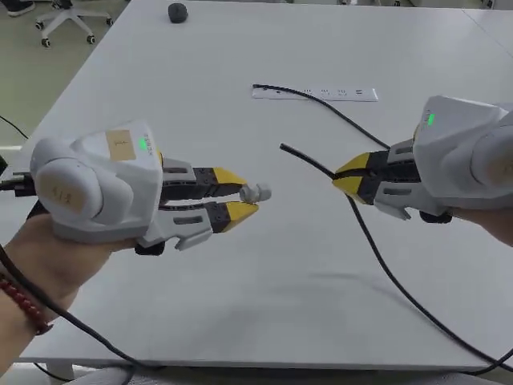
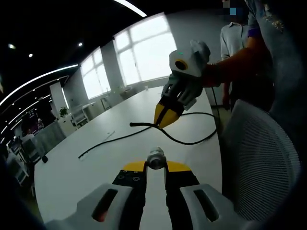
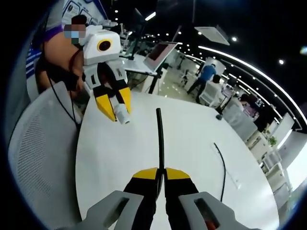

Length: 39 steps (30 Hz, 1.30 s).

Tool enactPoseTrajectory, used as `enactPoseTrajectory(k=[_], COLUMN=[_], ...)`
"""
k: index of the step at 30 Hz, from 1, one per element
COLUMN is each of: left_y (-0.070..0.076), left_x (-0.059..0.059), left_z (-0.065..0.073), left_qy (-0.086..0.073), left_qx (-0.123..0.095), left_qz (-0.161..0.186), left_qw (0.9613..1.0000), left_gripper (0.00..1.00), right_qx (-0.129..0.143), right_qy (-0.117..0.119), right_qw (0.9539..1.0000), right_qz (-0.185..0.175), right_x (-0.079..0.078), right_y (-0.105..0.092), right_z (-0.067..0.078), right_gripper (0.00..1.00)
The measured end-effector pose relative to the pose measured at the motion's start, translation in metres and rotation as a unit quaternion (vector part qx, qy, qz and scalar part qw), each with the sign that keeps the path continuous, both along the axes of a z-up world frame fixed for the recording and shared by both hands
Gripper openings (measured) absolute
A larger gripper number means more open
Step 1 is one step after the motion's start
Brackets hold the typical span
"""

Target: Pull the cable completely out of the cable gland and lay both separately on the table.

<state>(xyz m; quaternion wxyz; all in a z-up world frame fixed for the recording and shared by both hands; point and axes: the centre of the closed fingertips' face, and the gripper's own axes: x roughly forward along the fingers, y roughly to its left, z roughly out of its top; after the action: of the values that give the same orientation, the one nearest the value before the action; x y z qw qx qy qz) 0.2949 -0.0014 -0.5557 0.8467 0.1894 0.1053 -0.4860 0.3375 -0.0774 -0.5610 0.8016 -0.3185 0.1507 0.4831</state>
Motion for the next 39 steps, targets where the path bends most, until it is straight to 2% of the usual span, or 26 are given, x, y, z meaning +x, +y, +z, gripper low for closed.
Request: enactPoseTrajectory(k=[6,11,13,15,19,20,29,39], left_y=[-0.002,-0.003,-0.003,-0.002,0.003,0.003,0.004,0.001], left_x=[0.005,0.007,0.007,0.008,0.011,0.012,0.019,0.026], left_z=[-0.016,-0.03,-0.034,-0.04,-0.052,-0.055,-0.084,-0.097], left_qy=[0.007,0.018,0.023,0.027,0.037,0.04,0.065,0.077], left_qx=[0.005,0.006,0.006,0.008,0.016,0.018,0.036,0.038], left_qz=[0.024,0.035,0.038,0.039,0.043,0.042,0.033,0.034], left_qw=[0.9997,0.9992,0.999,0.9988,0.9983,0.9982,0.9967,0.9957], left_gripper=[0.15,0.15,0.15,0.15,0.15,0.15,0.15,0.15], right_qx=[0.014,0.022,0.03,0.031,0.035,0.041,0.043,0.039], right_qy=[0.001,0.003,0.016,0.014,0.024,0.034,0.051,0.069], right_qw=[0.9994,0.9984,0.9977,0.9972,0.9963,0.9954,0.9928,0.9908], right_qz=[-0.032,-0.052,-0.059,-0.066,-0.075,-0.08,-0.099,-0.11], right_x=[0.019,0.034,0.038,0.044,0.055,0.058,0.084,0.104], right_y=[-0.002,-0.003,-0.003,-0.003,-0.001,0.0,0.0,-0.005], right_z=[-0.008,-0.018,-0.024,-0.029,-0.043,-0.047,-0.078,-0.113], right_gripper=[0.0,0.0,0.0,0.0,0.0,0.0,0.0,0.0])
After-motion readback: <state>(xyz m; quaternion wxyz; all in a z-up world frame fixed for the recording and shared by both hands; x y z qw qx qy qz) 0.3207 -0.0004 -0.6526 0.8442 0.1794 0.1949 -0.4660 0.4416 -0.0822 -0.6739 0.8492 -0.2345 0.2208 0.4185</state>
